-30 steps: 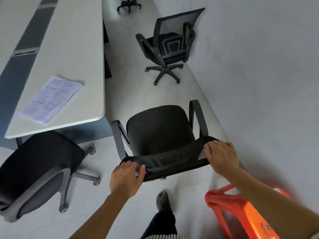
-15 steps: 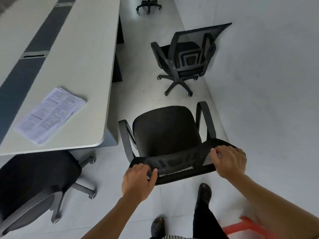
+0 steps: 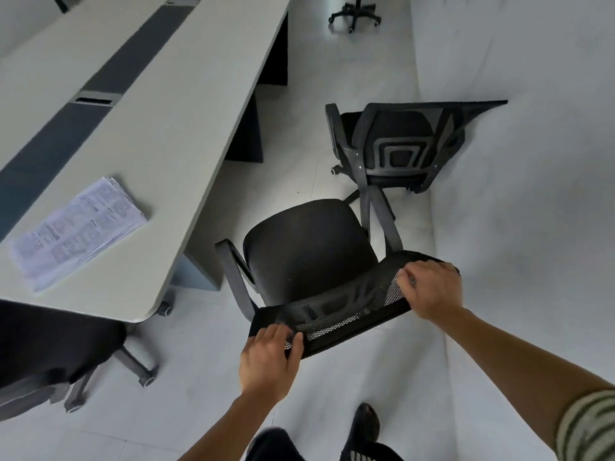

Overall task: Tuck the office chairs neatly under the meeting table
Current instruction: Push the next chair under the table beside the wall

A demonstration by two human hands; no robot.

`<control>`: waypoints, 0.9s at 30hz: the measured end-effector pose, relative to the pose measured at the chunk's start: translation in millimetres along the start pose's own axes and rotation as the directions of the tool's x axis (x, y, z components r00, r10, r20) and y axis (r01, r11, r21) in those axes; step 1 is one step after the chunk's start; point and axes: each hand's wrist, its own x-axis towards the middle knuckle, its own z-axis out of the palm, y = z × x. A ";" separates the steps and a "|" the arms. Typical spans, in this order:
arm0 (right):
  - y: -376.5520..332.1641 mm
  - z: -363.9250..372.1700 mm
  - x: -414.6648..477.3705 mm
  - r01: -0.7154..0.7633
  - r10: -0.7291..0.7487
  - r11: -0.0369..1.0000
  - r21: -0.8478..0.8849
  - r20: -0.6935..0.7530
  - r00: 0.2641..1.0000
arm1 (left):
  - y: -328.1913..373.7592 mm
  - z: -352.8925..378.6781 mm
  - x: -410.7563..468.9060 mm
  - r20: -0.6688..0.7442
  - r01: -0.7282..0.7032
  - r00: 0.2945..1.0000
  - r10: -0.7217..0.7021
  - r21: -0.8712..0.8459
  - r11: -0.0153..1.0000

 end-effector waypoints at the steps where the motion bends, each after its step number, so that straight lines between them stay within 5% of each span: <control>1: 2.9 2.6 13.8 0.023 -0.023 1.000 0.002 -0.004 1.000 | 2.8 1.7 8.1 -0.005 0.017 1.000 -0.017 0.001 1.000; 12: -6.0 35.4 180.8 0.216 -0.212 0.975 0.049 -0.079 0.974 | 5.2 1.1 130.6 -0.089 0.141 0.986 -0.143 -0.025 0.990; 20: -72.7 54.4 286.4 0.365 -0.361 0.930 -0.039 0.089 0.929 | -52.5 -24.6 223.0 -0.167 0.209 0.963 -0.211 -0.029 0.977; 27: -116.5 74.2 372.2 0.438 -0.437 0.899 -0.010 0.058 0.898 | -89.8 -32.5 292.6 -0.195 0.274 0.943 -0.270 -0.006 0.962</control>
